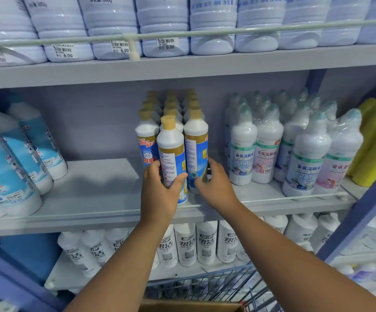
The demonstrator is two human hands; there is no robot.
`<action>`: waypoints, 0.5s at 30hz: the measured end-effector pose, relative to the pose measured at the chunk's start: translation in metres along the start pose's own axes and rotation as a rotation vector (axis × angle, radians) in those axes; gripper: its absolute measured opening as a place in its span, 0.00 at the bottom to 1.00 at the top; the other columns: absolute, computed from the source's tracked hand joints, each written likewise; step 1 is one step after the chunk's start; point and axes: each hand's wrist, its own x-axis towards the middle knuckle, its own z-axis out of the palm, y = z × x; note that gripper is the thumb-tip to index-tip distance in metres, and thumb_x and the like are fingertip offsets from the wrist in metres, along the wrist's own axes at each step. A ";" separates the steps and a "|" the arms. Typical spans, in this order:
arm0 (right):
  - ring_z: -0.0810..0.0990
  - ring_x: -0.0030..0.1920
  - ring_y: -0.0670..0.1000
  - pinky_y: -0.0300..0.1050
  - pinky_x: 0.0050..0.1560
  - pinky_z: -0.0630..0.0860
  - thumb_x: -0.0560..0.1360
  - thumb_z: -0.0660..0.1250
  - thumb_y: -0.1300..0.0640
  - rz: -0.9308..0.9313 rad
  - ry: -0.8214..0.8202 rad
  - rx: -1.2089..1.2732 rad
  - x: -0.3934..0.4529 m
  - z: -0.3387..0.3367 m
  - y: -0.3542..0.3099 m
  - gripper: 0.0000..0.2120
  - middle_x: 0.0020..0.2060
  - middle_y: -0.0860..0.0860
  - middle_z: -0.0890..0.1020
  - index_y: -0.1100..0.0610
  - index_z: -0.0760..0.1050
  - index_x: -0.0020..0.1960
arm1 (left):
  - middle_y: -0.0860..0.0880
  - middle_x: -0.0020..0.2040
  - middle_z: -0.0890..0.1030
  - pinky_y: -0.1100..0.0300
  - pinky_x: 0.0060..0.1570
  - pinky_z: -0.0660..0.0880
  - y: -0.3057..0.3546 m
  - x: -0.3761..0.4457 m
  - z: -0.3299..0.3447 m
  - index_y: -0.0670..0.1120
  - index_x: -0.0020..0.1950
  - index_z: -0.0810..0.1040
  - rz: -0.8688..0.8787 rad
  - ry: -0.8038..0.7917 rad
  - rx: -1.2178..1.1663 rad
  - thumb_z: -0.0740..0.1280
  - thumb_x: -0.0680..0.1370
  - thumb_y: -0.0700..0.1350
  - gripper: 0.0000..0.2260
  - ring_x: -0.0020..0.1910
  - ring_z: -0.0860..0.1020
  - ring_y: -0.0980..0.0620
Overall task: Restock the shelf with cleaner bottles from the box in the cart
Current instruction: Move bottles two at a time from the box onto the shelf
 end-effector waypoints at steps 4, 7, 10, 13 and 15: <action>0.72 0.49 0.42 0.37 0.52 0.70 0.72 0.74 0.55 0.026 0.062 -0.046 0.003 0.000 -0.001 0.26 0.55 0.49 0.71 0.54 0.71 0.67 | 0.55 0.61 0.77 0.46 0.54 0.81 -0.001 0.000 0.001 0.56 0.62 0.71 -0.006 0.003 -0.001 0.74 0.70 0.61 0.25 0.56 0.81 0.53; 0.71 0.52 0.41 0.38 0.54 0.74 0.71 0.73 0.53 0.008 0.033 -0.022 0.003 0.003 0.000 0.25 0.56 0.49 0.73 0.51 0.71 0.66 | 0.54 0.61 0.77 0.47 0.55 0.81 -0.001 0.000 0.001 0.55 0.62 0.71 -0.015 -0.003 0.009 0.76 0.71 0.57 0.23 0.56 0.81 0.54; 0.71 0.51 0.40 0.33 0.50 0.69 0.73 0.73 0.55 -0.007 0.025 -0.026 0.003 0.003 0.002 0.23 0.57 0.49 0.75 0.52 0.72 0.66 | 0.54 0.61 0.77 0.47 0.55 0.81 -0.001 0.000 0.001 0.55 0.62 0.72 -0.003 -0.001 0.008 0.76 0.72 0.55 0.23 0.56 0.81 0.54; 0.73 0.53 0.44 0.38 0.54 0.72 0.71 0.76 0.53 0.042 0.080 -0.040 0.006 0.004 0.001 0.28 0.58 0.51 0.72 0.55 0.70 0.67 | 0.55 0.61 0.77 0.47 0.55 0.81 0.000 0.000 0.001 0.56 0.61 0.71 -0.003 0.004 0.011 0.76 0.72 0.55 0.22 0.56 0.80 0.54; 0.75 0.55 0.47 0.42 0.56 0.75 0.70 0.76 0.52 0.037 0.066 -0.052 0.006 0.008 0.000 0.28 0.57 0.51 0.72 0.54 0.71 0.67 | 0.55 0.61 0.77 0.47 0.54 0.81 0.000 0.000 0.001 0.57 0.61 0.71 -0.004 0.001 0.013 0.75 0.71 0.56 0.22 0.56 0.80 0.54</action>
